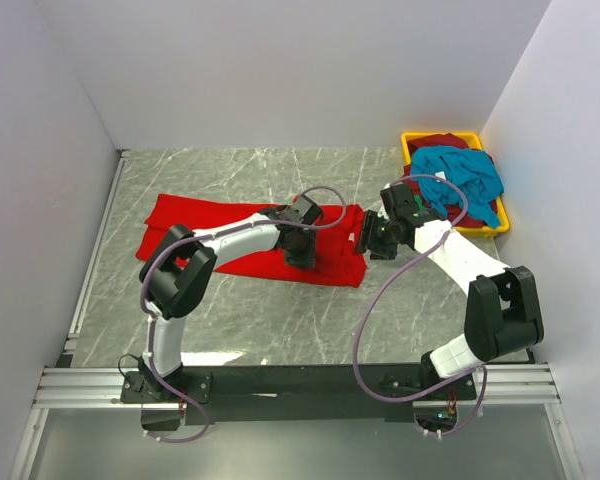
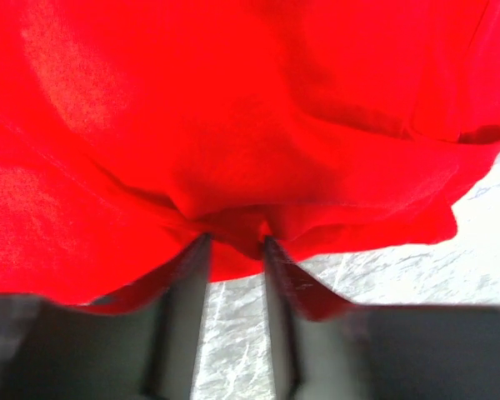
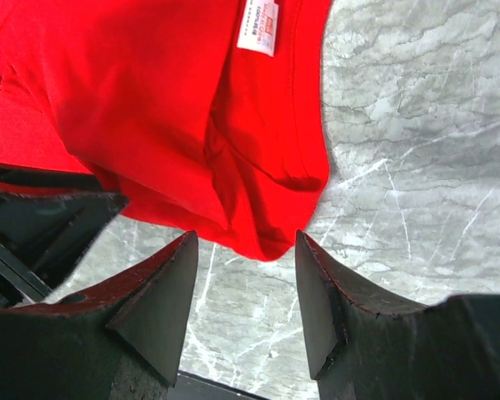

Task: Fold and stack the t-shirts
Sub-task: Fold the tshirt

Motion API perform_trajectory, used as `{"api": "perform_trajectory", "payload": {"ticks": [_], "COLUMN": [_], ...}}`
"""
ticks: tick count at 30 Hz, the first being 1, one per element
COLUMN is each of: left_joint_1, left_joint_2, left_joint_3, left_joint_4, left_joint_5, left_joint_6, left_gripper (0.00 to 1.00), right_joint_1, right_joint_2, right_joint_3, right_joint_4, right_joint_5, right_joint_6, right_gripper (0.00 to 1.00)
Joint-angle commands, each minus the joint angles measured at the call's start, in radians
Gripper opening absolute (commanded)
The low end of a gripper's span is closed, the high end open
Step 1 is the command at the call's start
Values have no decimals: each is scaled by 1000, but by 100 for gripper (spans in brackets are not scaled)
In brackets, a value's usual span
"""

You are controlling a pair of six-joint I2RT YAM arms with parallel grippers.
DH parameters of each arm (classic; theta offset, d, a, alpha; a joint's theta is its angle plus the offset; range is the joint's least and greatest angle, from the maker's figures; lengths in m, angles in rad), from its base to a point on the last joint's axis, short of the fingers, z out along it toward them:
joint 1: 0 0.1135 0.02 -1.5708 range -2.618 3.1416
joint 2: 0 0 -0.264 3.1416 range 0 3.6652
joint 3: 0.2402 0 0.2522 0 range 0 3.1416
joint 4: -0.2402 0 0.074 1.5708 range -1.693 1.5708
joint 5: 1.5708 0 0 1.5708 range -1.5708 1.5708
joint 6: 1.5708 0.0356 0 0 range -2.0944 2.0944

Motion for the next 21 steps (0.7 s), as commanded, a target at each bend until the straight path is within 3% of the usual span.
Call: {"api": "perform_trajectory", "payload": {"ticks": [1,2,9,21], "left_joint_1": [-1,-1,0,0], "left_joint_2": [21,21,24,-76], "left_joint_3": [56,61,74,-13], "left_joint_4": [-11,-21,-61,-107], "left_joint_5": [-19,-19,-91,-112], "left_joint_6": [-24,-27,-30,-18], "left_gripper": [34,25,1,0], "right_joint_1": [-19,-22,-45,-47], "right_joint_2": [-44,-44,-52,-30], "right_joint_3": [23,27,29,6], "right_joint_4": [-23,-33,-31,-48], "right_joint_5": [-7,-8,-36,-100], "right_joint_6": [-50,-56,-81,-121], "right_gripper": [57,57,57,57]}}
